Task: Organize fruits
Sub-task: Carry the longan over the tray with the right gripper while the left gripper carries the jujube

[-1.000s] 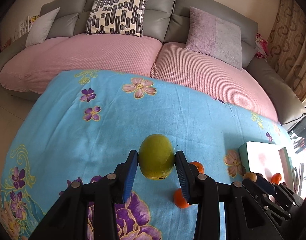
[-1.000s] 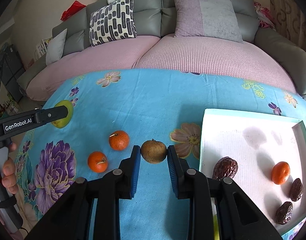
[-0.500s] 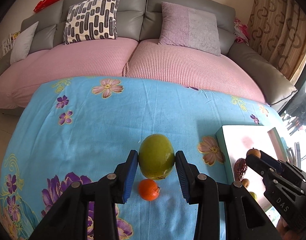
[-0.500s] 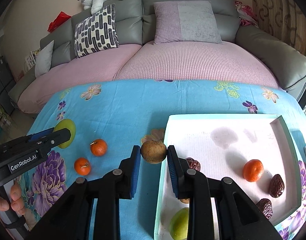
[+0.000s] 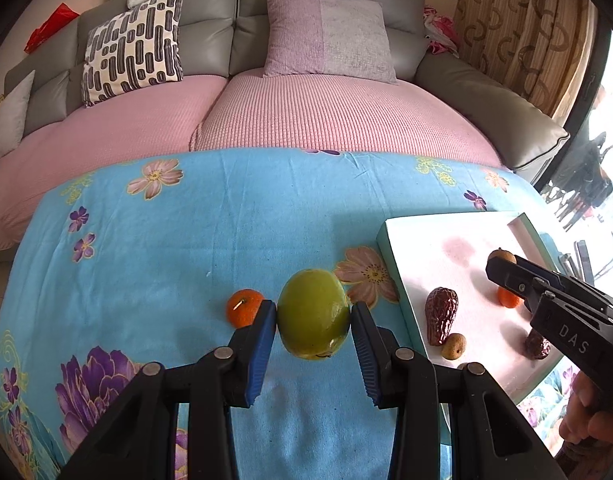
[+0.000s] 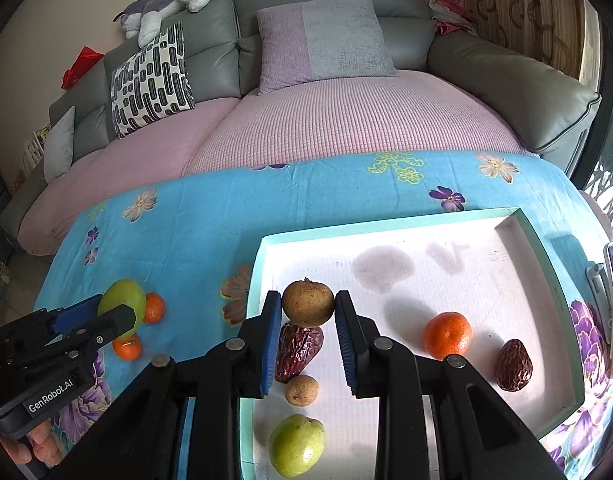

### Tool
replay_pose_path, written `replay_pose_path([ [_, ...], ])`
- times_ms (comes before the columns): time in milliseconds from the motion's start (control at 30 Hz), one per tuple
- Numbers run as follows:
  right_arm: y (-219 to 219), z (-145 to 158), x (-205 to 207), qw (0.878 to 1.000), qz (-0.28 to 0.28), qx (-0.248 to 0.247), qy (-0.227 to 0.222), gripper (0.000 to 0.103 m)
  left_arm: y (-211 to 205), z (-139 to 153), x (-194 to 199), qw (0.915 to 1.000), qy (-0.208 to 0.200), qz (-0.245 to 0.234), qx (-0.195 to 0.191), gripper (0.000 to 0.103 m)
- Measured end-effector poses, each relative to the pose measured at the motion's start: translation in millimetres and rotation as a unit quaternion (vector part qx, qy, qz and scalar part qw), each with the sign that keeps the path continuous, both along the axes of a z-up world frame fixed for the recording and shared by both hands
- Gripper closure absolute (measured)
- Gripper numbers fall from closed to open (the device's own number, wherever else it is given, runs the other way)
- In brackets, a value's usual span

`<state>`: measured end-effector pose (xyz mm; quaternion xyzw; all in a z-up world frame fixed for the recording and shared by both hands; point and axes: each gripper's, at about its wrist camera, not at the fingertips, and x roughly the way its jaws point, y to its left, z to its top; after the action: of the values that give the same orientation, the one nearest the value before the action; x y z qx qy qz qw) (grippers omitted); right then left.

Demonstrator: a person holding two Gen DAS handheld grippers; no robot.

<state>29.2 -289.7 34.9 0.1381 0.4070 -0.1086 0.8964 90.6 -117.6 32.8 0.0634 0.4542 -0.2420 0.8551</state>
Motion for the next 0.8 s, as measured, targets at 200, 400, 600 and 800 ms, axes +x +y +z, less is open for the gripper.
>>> replay_pose_path([
  [200,-38.6,-4.3,-11.3,0.998,-0.054,-0.005,0.013,0.074,-21.4,0.3,-4.9,0.9997,0.002,-0.022,0.005,0.062],
  [400,-82.7,-7.3,-31.4,0.993,-0.12,-0.004,0.017,0.074,-53.1,4.9,-8.7,0.9984,0.003,-0.056,0.002,0.062],
  [600,-111.8,-10.5,-44.4,0.987,-0.161,-0.007,0.01,0.074,-92.9,11.1,-11.0,0.9955,-0.01,-0.094,0.004,0.062],
  [800,-125.3,-17.0,-43.6,0.985,-0.169,-0.013,0.006,0.074,-125.4,5.5,-9.5,0.9929,-0.012,-0.118,0.012,0.062],
])
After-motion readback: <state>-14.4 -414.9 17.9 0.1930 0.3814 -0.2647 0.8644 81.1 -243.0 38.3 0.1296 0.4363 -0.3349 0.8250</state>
